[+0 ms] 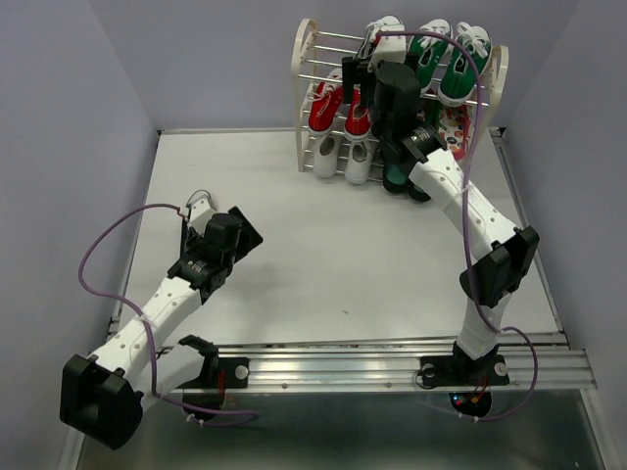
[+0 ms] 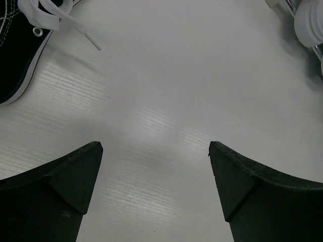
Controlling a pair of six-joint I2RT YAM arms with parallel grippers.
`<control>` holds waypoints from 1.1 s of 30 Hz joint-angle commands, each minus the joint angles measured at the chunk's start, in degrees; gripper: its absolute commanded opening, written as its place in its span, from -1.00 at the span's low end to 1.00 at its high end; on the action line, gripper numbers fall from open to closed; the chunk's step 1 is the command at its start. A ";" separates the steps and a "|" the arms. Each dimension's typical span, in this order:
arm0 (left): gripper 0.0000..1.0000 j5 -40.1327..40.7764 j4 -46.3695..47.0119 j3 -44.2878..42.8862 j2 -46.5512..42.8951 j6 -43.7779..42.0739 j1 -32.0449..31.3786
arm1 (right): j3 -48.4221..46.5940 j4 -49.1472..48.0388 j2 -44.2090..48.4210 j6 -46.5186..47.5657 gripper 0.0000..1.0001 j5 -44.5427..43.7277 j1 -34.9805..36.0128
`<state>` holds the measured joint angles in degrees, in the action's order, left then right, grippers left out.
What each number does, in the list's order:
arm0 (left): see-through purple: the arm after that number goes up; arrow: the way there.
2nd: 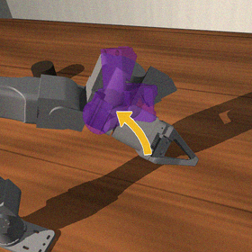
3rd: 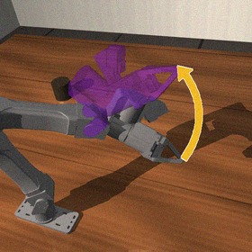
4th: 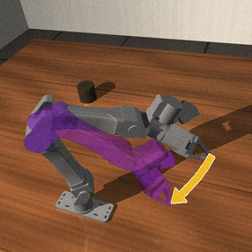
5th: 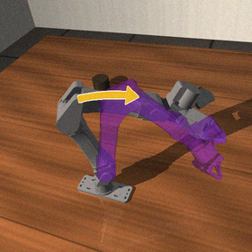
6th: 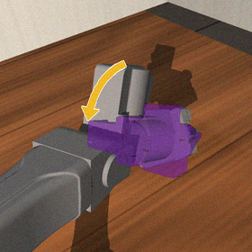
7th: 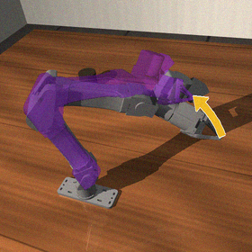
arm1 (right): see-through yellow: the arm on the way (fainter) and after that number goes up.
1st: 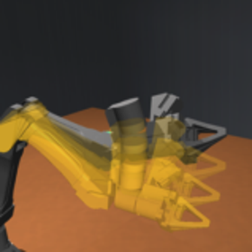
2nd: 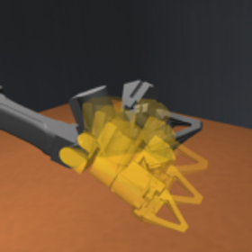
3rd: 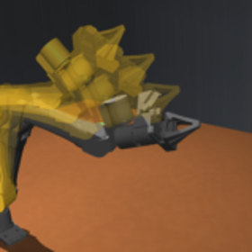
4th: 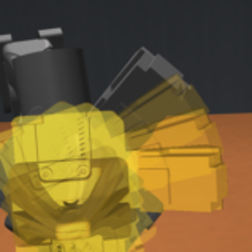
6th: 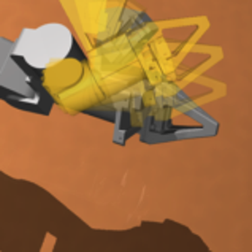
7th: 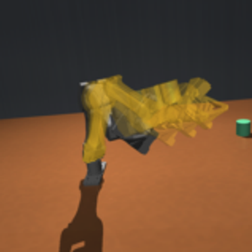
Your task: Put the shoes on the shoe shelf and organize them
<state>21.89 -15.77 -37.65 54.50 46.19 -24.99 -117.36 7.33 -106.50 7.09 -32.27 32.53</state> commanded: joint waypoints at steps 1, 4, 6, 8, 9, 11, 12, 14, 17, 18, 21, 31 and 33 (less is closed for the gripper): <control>0.98 2.10 -0.49 -3.31 0.25 0.39 0.47 | -2.96 0.75 1.66 -5.76 1.00 9.60 0.16; 0.98 2.02 -0.40 -3.22 0.43 0.12 0.56 | -5.33 0.67 -0.63 -8.04 1.00 2.61 0.16; 0.98 2.02 -0.14 -3.22 0.43 -0.14 0.47 | -6.56 0.67 -3.01 -9.81 1.00 -0.59 0.16; 0.98 1.84 -0.05 -3.39 0.52 -0.49 0.47 | -8.40 0.49 -5.20 -11.57 1.00 -4.10 0.16; 0.98 1.84 0.12 -3.40 0.52 -0.58 0.56 | -8.93 0.14 -5.82 -11.75 1.00 -5.25 0.16; 0.98 1.75 0.30 -3.31 0.52 -0.75 0.56 | -10.34 -1.53 -7.14 -11.23 1.00 -7.80 0.16; 0.98 1.58 0.48 -3.22 0.52 -0.76 0.65 | -10.95 -1.97 -8.54 -10.88 1.00 -8.24 0.16; 0.98 1.58 0.65 -3.05 0.43 -0.76 0.56 | -12.45 -2.06 -9.95 -10.35 1.00 -9.21 0.16; 0.98 1.58 1.00 -2.87 0.61 -1.02 0.74 | -13.95 -3.02 -11.71 -10.08 1.00 -9.12 0.16; 0.98 1.49 1.09 -2.87 0.61 -1.02 0.74 | -13.95 -3.64 -11.98 -9.91 1.00 -9.21 0.16; 0.98 1.40 1.09 -2.78 0.61 -1.11 0.91 | -14.03 -4.43 -12.59 -8.94 1.00 -11.40 0.16; 0.98 1.05 1.27 -1.99 -0.01 -0.67 1.00 | -9.12 -8.63 -9.87 -4.72 1.00 -19.85 0.16; 0.98 1.05 1.27 -2.08 -0.01 -0.58 1.00 | -8.59 -8.56 -9.26 -4.46 1.00 -20.02 0.16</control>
<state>21.89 -15.66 -38.50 55.40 45.89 -24.27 -126.93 3.92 -119.70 0.45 -47.59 33.08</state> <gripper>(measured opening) 0.989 0.995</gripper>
